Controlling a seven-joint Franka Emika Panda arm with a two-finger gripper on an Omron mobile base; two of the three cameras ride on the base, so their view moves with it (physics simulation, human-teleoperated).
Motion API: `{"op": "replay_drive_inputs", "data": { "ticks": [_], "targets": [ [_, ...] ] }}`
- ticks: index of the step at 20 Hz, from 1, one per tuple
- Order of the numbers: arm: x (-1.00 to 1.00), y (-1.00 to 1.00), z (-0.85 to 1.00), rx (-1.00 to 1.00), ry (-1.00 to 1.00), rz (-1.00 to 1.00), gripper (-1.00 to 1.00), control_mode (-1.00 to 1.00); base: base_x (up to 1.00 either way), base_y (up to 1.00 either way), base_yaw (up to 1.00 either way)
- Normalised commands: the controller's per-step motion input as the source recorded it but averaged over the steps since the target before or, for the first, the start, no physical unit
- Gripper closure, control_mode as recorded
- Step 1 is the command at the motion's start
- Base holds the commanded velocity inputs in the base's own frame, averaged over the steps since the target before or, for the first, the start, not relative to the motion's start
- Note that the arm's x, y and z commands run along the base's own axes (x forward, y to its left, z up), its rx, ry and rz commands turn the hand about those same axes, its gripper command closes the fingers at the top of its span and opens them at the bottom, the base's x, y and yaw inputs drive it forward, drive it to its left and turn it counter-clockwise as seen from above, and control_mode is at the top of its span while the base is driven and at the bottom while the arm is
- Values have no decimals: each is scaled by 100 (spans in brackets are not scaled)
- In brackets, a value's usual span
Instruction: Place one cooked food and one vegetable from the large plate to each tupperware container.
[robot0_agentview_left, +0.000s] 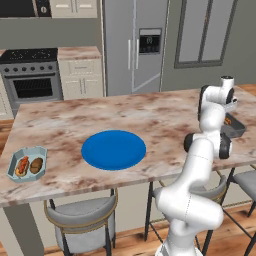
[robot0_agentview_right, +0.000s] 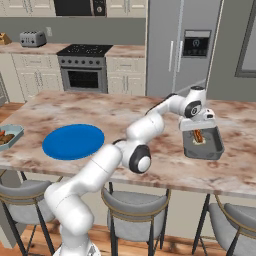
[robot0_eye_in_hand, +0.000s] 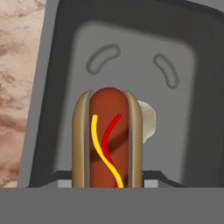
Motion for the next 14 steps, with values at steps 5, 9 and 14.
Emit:
{"op": "replay_drive_inputs", "data": {
  "ticks": [5,9,14],
  "targets": [
    [0,0,-7,2,0,0,-100,-100,0,0,0],
    [0,0,-2,2,0,0,-100,-100,0,0,0],
    [0,-2,0,0,0,0,-100,-100,0,0,0]
  ]
}}
